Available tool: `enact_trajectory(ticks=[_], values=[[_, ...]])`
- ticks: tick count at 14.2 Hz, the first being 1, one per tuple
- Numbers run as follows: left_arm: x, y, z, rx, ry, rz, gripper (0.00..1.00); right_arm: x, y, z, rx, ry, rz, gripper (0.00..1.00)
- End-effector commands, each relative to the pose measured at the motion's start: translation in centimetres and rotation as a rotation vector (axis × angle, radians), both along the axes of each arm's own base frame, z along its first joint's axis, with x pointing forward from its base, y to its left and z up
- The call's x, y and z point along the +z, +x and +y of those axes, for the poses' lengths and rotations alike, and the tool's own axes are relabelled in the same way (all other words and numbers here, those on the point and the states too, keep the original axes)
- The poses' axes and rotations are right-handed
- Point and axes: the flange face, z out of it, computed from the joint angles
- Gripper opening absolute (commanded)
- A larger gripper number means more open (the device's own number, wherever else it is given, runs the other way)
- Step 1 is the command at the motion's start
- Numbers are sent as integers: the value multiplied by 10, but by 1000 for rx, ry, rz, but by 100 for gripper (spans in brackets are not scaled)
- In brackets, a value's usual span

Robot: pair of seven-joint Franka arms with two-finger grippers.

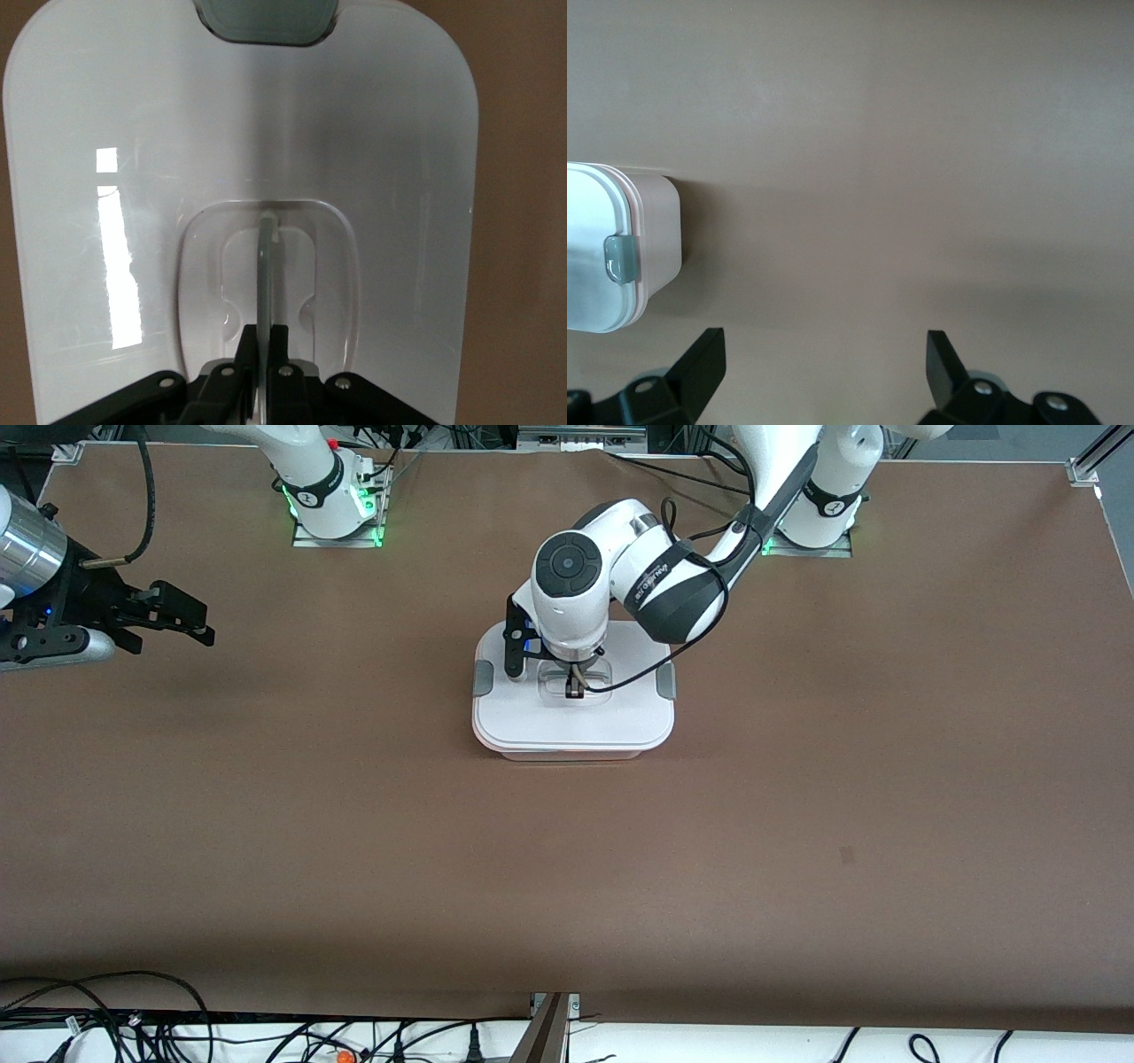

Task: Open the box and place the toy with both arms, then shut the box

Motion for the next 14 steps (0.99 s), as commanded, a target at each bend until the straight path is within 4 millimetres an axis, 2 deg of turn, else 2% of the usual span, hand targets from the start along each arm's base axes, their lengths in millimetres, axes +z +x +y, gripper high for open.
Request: enact_trajectory(ticks=[1,4,6,8,10,14], values=[[4,2,-4,34,12,-31,0,3,-4,1,-5,-5,-13,100],[-1,-3,-9,24,15,-24,0,5,-4,2,-4,-4,-18,100],[-16,-3,-11,25,25,-7,0,7,-4,11,11,-6,-24,100],[-25,-2,-12,32,30,2,0,6,-3,10,9,-8,-28,100],[-28,-4,-15,42,35,1,0,6,-3,7,5,-9,-31,100],[-22,1,-19,49,13,-15,0,5,-1,6,3,-18,-39,100]])
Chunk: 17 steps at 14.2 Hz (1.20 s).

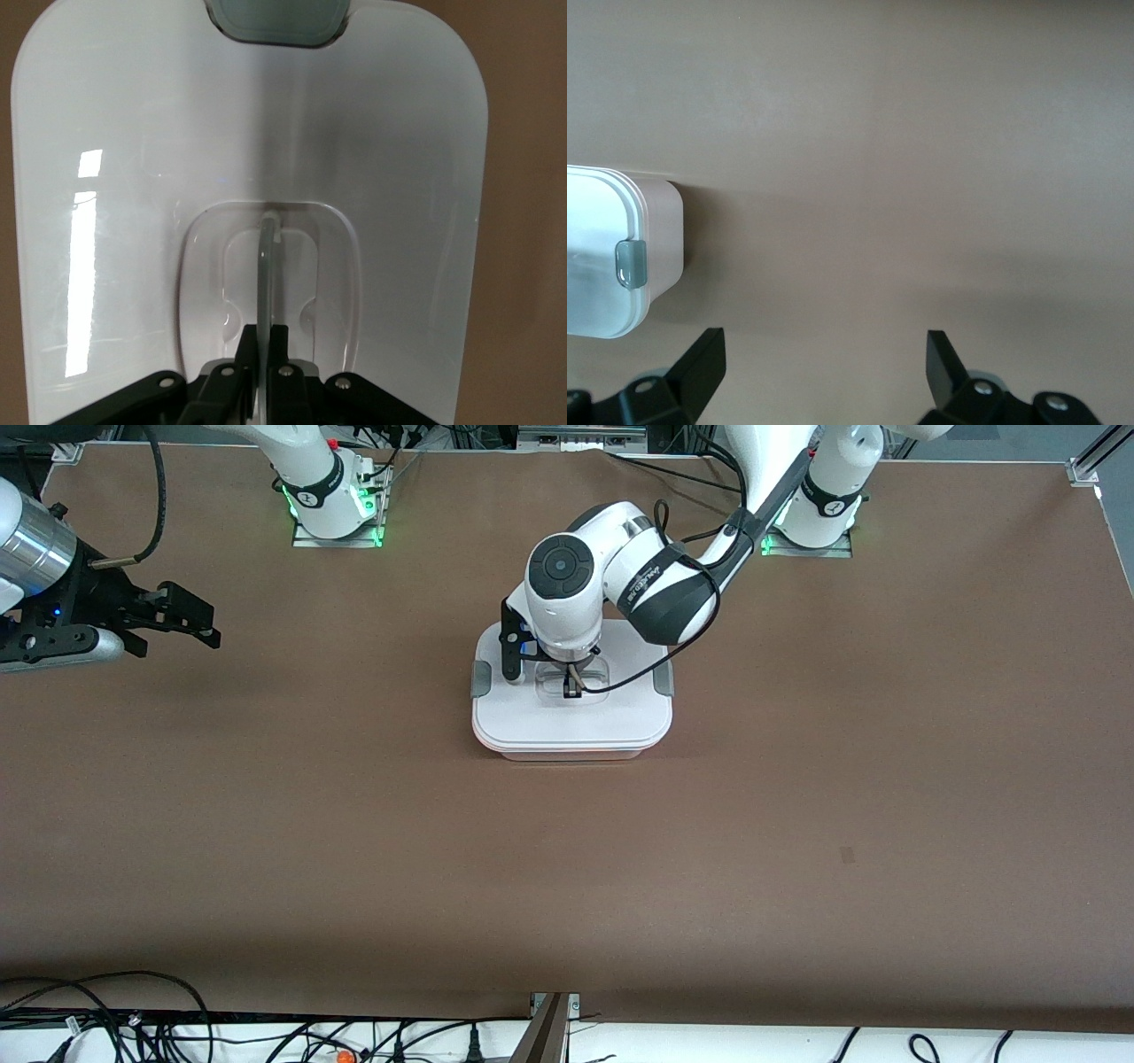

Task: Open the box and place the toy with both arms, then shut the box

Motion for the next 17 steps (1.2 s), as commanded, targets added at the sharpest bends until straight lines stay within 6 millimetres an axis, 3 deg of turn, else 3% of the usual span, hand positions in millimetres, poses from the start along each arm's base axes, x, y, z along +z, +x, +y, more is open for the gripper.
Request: enact_trajectory(ticks=[1,6,7,8,12,15,17], values=[[-16,6,-12,14,3,-16,0,3,-3,-3,-11,-14,-17,100],[-16,9,-10,19,3,-17,0,4,-3,-4,-13,-13,-22,100],[-16,11,-9,23,2,-16,25,5,-3,-4,-13,-13,-23,100],[-15,13,-7,33,-1,-11,99,6,-4,-4,-13,-11,-22,100],[17,21,-9,109,-34,-43,100,7,-4,-9,-22,-11,-19,100],[37,39,5,154,-68,-43,100,11,-2,-16,-30,-10,-28,100],[68,51,16,202,-74,-64,100,12,5,-11,-17,-17,-36,100]])
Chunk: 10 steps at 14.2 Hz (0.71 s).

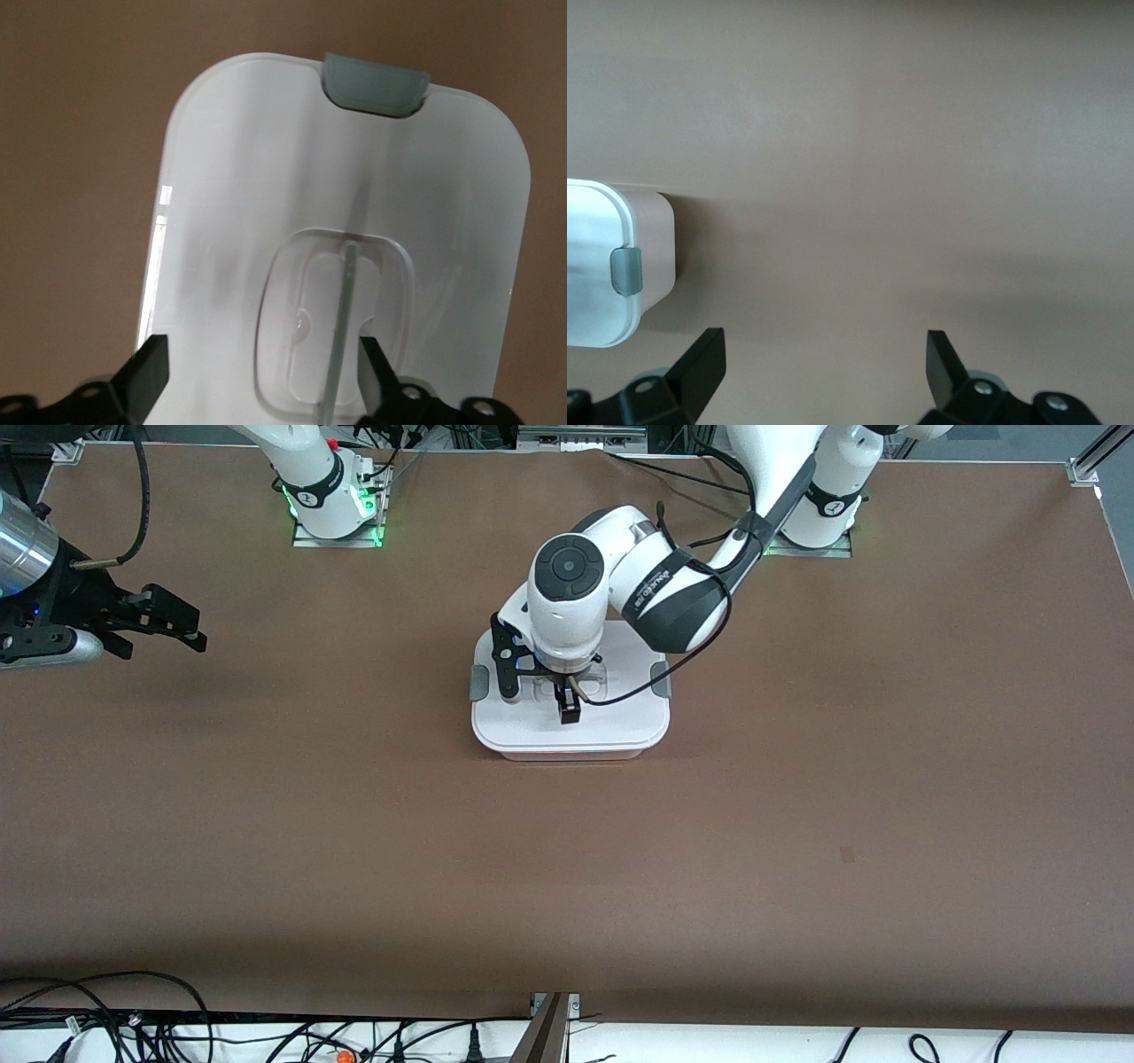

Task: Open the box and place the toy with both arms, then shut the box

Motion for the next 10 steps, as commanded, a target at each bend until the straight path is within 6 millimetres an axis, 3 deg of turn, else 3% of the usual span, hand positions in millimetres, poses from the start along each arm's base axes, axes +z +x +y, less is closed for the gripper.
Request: enact_trajectory(ticks=[1,3,6,8,10], values=[[45,21,21,105,1,-19,100,11,5,2,2,-13,-25,100],[63,43,52,185,43,-22,100,13,5,1,5,-12,-30,100],[97,85,125,316,71,-75,100,13,5,-1,-7,-18,-29,100],[113,118,194,428,41,-78,100,15,5,2,-4,-19,-35,100],[134,135,263,559,-60,-19,100,15,6,3,-3,-20,-43,100]])
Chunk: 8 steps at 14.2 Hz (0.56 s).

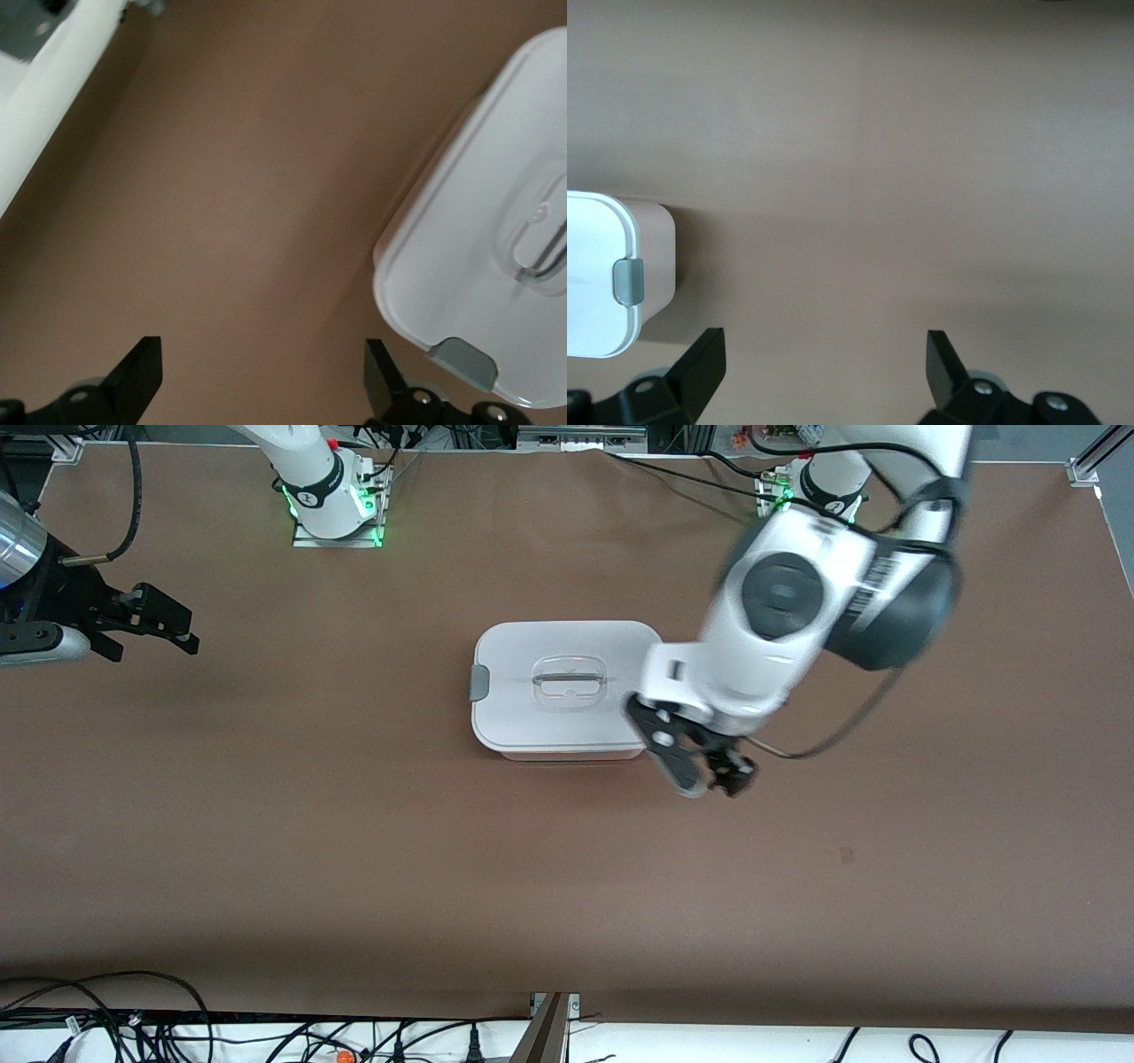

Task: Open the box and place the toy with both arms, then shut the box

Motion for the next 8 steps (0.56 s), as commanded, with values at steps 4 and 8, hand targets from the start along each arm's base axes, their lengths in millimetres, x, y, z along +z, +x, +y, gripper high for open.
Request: enact_trajectory(ticks=[4,8], values=[[72,-3,201,299,-78,-4,100,8,6,-7,-20,-31,-43,100],[98,-22,286,450,-39,-7,100,10,7,-8,-22,-30,-56,100]])
